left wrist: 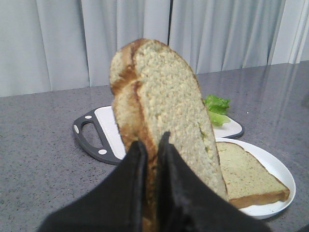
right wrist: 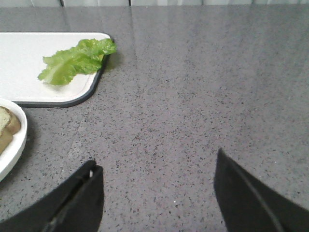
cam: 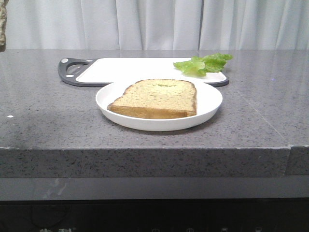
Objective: Left arm grabs bread, right arm adds lettuce
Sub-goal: 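Lift the top bread slice off the plate with the left gripper, then reach the right gripper to the lettuce leaf and grasp it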
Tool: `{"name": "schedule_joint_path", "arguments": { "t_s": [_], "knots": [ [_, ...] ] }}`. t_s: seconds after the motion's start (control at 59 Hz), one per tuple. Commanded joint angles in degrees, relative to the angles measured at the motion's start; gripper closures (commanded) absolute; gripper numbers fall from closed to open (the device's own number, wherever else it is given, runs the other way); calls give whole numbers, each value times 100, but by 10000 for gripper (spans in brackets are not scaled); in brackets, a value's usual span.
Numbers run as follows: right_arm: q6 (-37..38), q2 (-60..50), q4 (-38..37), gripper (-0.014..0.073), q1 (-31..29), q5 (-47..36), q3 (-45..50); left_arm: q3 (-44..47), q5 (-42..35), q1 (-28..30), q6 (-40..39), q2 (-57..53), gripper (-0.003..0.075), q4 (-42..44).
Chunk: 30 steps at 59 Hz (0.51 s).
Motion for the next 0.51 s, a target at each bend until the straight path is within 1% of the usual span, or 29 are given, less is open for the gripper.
{"name": "schedule_joint_path", "arguments": {
  "t_s": [0.0, 0.203, 0.339, 0.492],
  "knots": [
    [-21, 691, -32, 85, 12, -412, -556, -163, -534, 10, -1, 17, 741, -15],
    [-21, 2588, -32, 85, 24, -389, -1763, -163, -534, 10, -1, 17, 741, -15],
    [-54, 3860, -38, 85, 110, -13, -2765, -163, -534, 10, -1, 17, 741, -15],
    [-374, 5044, -32, 85, 439, 402, -3902, -163, -534, 10, -1, 17, 741, -15]
  ]
}}
